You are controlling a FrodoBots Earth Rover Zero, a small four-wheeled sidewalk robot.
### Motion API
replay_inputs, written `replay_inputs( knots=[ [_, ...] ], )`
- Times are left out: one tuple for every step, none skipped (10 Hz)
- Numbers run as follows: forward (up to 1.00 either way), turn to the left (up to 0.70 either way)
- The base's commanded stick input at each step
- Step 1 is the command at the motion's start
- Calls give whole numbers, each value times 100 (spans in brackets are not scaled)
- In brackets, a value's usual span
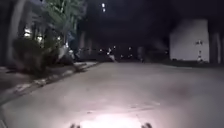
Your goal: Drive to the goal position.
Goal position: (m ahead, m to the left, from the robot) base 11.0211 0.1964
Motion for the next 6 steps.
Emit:
replay_inputs(
  knots=[
    [100, -28],
    [100, -32],
    [100, -37],
    [100, -35],
    [100, -25],
    [100, -16]
  ],
)
